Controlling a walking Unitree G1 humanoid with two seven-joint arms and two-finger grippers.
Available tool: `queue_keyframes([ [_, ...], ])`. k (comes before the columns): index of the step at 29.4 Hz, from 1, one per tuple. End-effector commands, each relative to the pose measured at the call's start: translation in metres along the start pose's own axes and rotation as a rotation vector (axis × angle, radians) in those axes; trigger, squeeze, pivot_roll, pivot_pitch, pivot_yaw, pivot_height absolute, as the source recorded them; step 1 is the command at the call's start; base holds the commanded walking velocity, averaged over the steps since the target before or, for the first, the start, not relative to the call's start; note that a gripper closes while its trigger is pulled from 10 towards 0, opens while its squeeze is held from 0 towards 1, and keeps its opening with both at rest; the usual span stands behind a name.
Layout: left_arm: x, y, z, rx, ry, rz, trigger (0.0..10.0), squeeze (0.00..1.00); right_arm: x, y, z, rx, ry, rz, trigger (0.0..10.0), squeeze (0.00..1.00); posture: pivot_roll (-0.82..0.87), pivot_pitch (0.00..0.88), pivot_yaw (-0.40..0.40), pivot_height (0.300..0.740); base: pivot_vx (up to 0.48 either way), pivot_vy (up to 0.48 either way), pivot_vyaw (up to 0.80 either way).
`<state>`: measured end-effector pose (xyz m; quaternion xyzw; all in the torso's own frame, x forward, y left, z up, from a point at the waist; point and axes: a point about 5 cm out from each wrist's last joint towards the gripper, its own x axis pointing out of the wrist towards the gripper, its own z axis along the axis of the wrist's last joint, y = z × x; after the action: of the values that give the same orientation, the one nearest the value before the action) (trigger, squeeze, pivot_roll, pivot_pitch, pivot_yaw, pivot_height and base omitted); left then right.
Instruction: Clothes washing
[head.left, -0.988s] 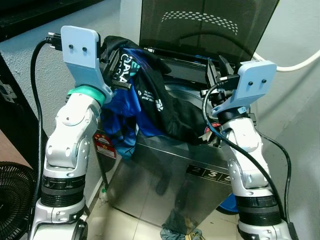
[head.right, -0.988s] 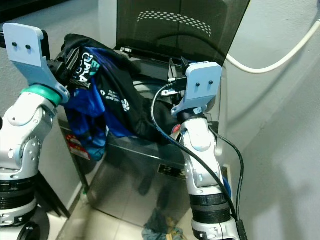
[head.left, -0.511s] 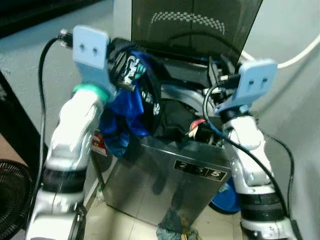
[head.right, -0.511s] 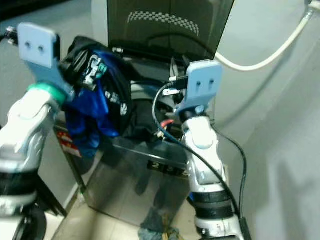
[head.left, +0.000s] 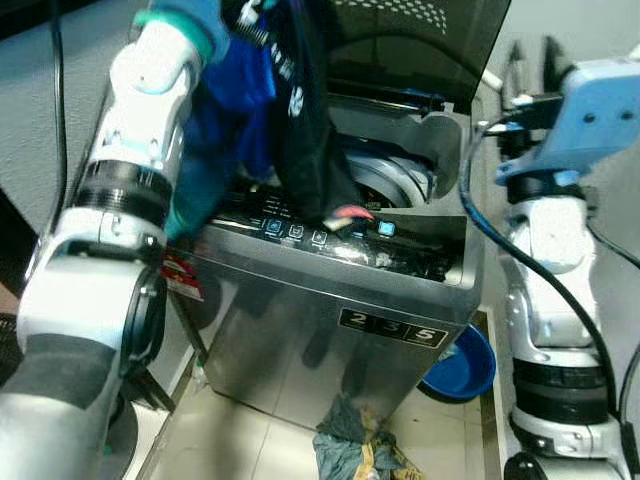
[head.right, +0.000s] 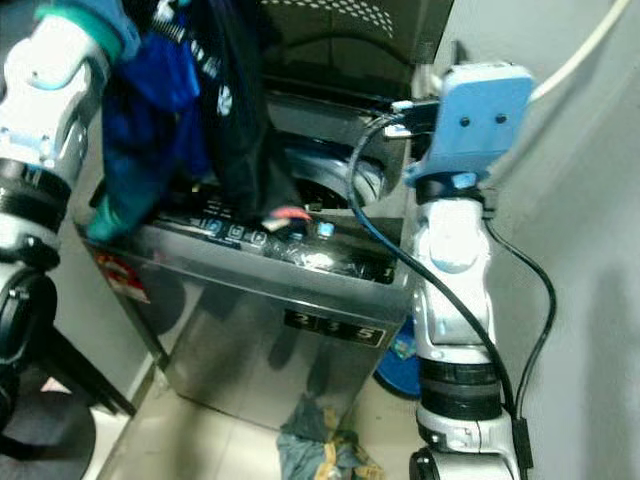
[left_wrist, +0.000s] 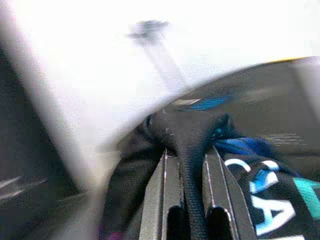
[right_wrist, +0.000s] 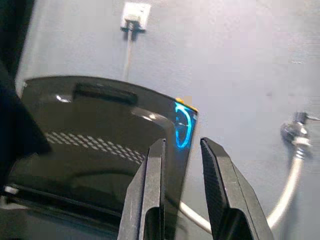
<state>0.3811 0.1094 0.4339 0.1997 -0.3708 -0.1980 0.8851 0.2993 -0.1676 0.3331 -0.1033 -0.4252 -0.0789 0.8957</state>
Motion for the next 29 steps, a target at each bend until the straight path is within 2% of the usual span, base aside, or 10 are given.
queue_keyframes([
  [1, -0.007, -0.04, -0.031, -0.144, 0.114, -0.257, 10.0, 0.0, -0.005, -0.003, 0.001, -0.022, 0.008, -0.012, 10.0, 0.0, -0.04, 0.151, 0.068, 0.74, 0.0, 0.0, 0.0],
  [2, -0.02, -0.066, -0.063, -0.265, 0.264, -0.373, 10.0, 0.0, -0.008, 0.0, -0.001, -0.023, 0.024, 0.001, 10.0, 0.0, -0.06, 0.159, 0.072, 0.74, 0.0, 0.0, 0.0],
  [5, -0.033, -0.082, -0.085, -0.334, 0.367, -0.419, 10.0, 0.0, -0.009, 0.002, -0.003, -0.022, 0.035, 0.014, 10.0, 0.0, -0.06, 0.159, 0.072, 0.74, 0.0, 0.0, 0.0],
  [6, -0.045, -0.095, -0.101, -0.435, 0.457, -0.435, 10.0, 0.0, -0.011, 0.004, -0.003, -0.018, 0.043, 0.027, 10.0, 0.0, -0.06, 0.164, 0.07, 0.74, 0.0, 0.0, 0.0],
  [8, -0.062, -0.108, -0.113, -0.58, 0.51, -0.495, 10.0, 0.0, -0.013, 0.008, -0.004, -0.014, 0.056, 0.048, 10.0, 0.0, -0.05, 0.164, 0.068, 0.74, 0.0, 0.0, 0.0],
  [12, -0.069, -0.109, -0.111, -0.594, 0.487, -0.544, 10.0, 0.0, -0.015, 0.01, -0.005, -0.009, 0.065, 0.06, 10.0, 0.0, -0.04, 0.162, 0.069, 0.74, 0.0, 0.0, 0.0],
  [16, -0.068, -0.093, -0.098, -0.551, 0.417, -0.466, 10.0, 0.07, -0.016, 0.013, -0.006, 0.0, 0.07, 0.07, 10.0, 0.0, -0.02, 0.154, 0.067, 0.74, 0.0, 0.0, 0.0],
  [17, -0.069, -0.082, -0.091, -0.497, 0.378, -0.411, 10.0, 1.0, -0.016, 0.014, -0.006, 0.006, 0.07, 0.073, 10.0, 0.0, 0.0, 0.143, 0.063, 0.74, 0.0, 0.0, 0.0],
  [21, -0.076, -0.058, -0.078, -0.412, 0.3, -0.256, 10.0, 1.0, -0.014, 0.018, -0.008, 0.025, 0.069, 0.078, 10.0, 0.0, 0.02, 0.124, 0.055, 0.74, 0.0, 0.0, 0.0],
  [29, -0.083, -0.038, -0.065, -0.469, 0.252, -0.101, 10.0, 1.0, -0.013, 0.022, -0.009, 0.035, 0.07, 0.087, 10.0, 0.0, 0.03, 0.113, 0.05, 0.74, 0.0, 0.0, 0.0],
])
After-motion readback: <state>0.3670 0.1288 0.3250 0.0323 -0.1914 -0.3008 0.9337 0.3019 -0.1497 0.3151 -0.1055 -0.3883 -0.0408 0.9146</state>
